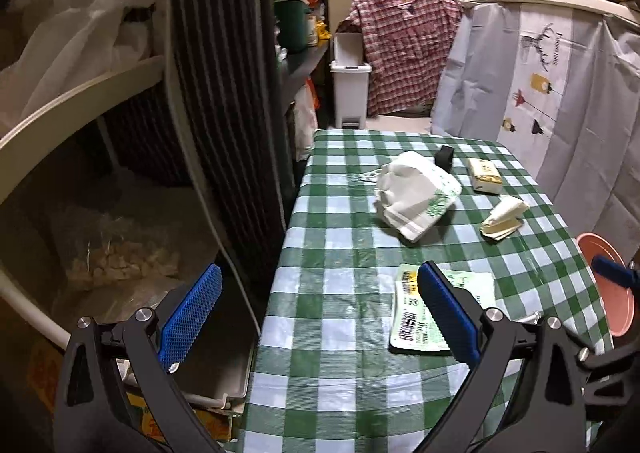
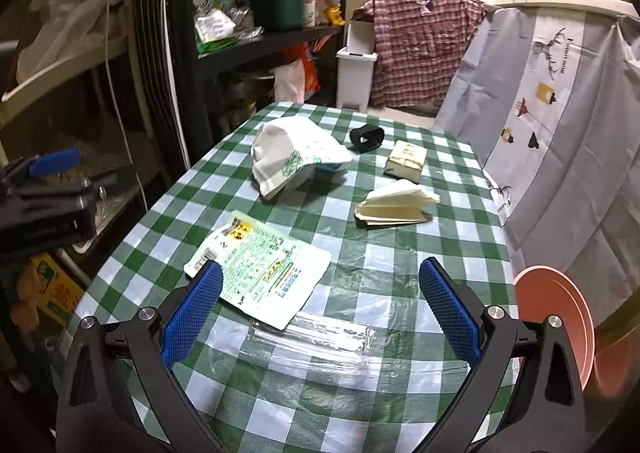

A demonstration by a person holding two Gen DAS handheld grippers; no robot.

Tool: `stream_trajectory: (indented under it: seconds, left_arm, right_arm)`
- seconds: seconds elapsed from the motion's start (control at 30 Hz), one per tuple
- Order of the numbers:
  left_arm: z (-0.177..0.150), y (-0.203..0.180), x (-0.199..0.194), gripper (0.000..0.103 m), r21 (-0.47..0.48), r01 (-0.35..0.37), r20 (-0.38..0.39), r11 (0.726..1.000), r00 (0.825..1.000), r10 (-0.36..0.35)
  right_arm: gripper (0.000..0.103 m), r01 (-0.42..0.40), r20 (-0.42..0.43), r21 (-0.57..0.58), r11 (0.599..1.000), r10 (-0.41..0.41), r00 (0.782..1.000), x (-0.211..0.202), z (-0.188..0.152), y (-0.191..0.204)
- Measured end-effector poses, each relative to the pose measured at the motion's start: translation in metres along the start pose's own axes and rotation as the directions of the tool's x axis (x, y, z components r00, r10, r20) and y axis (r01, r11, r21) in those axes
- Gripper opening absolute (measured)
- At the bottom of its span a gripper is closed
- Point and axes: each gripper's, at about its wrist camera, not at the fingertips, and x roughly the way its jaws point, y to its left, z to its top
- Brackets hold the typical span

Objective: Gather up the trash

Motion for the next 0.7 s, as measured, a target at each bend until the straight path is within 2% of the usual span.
stream_trajectory:
  seconds: [0.17,0.33,0.5,0.7]
  left_arm:
    - [0.001,0.009,0.004,0.095,-0.042,-0.006,-0.020,0.999,1.000,0.005]
    - [0.001,0.011,0.006,0.095,-0.044,-0.011,-0.029,0.999,1.000,0.010]
    - [0.002,0.016,0.008,0.095,-0.059,-0.011,-0.036,0.998,0.999,0.008]
    - [0.004,0.023,0.013,0.095,-0.092,-0.006,-0.053,0.996,0.999,0.001]
  right_arm:
    - [0.097,-0.044,-0.045,-0.055,0.997,0.041,0.998,0.016,-0.010,0.008]
    - [0.097,-0.096,-0.108,-0.147,0.984,0.080,0.991,0.039,-0.020,0.022]
    - [0.097,-0.140,-0.138,-0.166,0.976,0.118,0.983,0.055,-0.021,0.031]
    - [0.097,-0.155,-0.178,-0.191,0.969,0.121,0.977,0.076,-0.025,0.042]
